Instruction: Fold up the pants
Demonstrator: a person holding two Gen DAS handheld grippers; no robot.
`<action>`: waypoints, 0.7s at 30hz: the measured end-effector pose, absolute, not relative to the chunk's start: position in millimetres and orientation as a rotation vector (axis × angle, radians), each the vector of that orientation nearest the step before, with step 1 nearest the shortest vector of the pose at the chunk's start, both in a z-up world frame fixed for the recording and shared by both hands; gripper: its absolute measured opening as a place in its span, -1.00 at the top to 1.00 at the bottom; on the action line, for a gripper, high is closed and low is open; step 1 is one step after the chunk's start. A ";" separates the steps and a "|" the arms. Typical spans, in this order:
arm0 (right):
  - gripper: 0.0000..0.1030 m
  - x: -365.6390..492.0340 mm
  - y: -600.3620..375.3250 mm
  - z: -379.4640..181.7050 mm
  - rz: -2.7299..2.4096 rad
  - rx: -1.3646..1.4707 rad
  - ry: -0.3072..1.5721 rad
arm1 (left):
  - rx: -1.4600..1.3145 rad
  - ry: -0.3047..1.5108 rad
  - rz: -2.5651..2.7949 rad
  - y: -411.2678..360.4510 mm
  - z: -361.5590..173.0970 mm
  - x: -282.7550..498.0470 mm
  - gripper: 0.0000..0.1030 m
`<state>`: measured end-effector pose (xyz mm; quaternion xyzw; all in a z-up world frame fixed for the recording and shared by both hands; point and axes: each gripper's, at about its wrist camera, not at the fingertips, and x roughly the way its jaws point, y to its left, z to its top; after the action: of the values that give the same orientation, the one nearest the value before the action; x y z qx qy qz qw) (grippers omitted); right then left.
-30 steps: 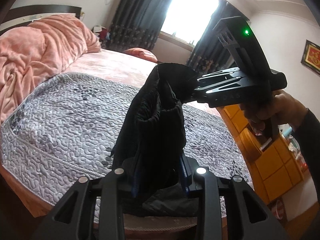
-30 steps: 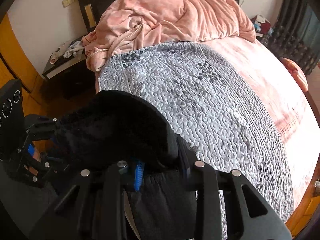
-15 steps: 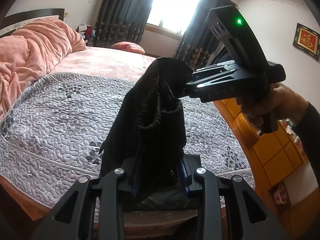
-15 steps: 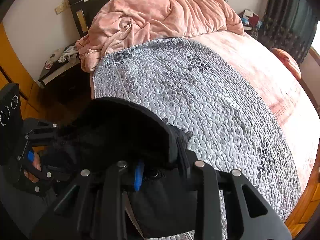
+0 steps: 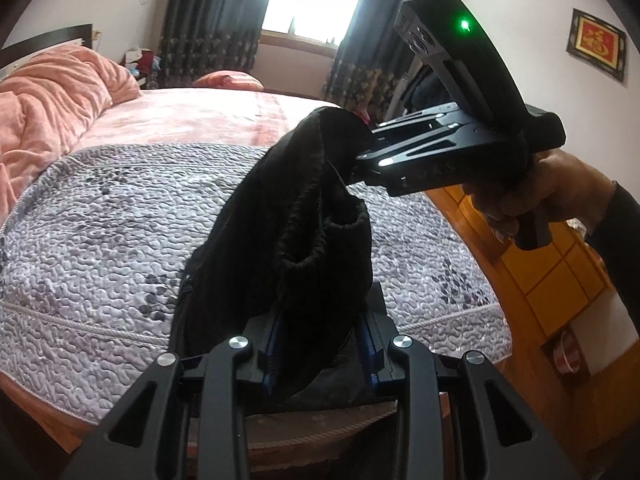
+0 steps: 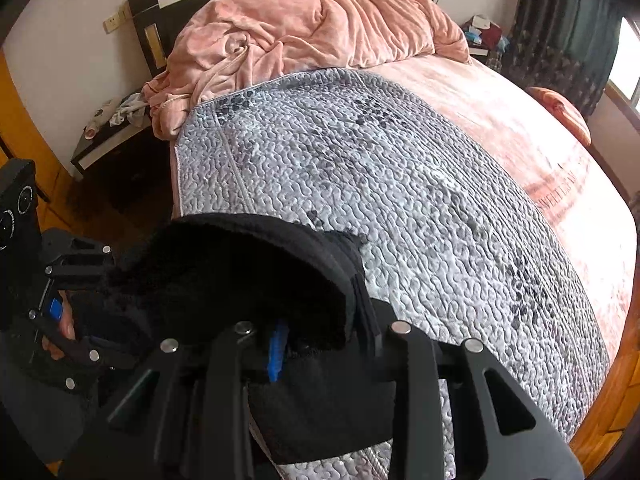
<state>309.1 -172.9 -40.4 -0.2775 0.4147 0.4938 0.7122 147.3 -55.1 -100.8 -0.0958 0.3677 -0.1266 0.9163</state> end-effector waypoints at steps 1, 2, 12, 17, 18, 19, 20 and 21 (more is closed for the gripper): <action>0.43 309.4 -176.4 -42.3 1.093 -0.614 0.919 | -0.190 0.763 -0.268 -60.0 -103.4 148.7 0.38; 0.43 310.5 -181.8 -45.3 1.089 -0.610 0.922 | -0.185 0.769 -0.274 -63.8 -105.5 149.5 0.38; 0.41 317.7 -217.6 -75.7 1.072 -0.585 0.919 | -0.131 0.835 -0.321 -99.9 -130.9 163.9 0.38; 0.40 323.0 -235.6 -94.1 1.061 -0.567 0.938 | -0.103 0.876 -0.347 -119.1 -147.9 171.2 0.38; 0.40 324.6 -239.7 -98.6 1.059 -0.560 0.944 | -0.099 0.883 -0.351 -122.0 -150.5 172.4 0.38; 0.40 326.0 -243.6 -102.0 1.057 -0.555 0.948 | -0.094 0.893 -0.357 -125.9 -154.7 174.2 0.38; 0.40 327.3 -246.9 -105.8 1.055 -0.549 0.952 | -0.091 0.900 -0.361 -128.6 -157.7 175.6 0.38; 0.40 328.3 -249.9 -109.4 1.053 -0.544 0.956 | -0.087 0.908 -0.365 -130.8 -160.6 177.1 0.38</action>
<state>328.3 -249.9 -109.4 -0.2465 0.4332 0.4771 0.7239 177.1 -130.8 -160.6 -0.0418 0.4357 -0.1753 0.8819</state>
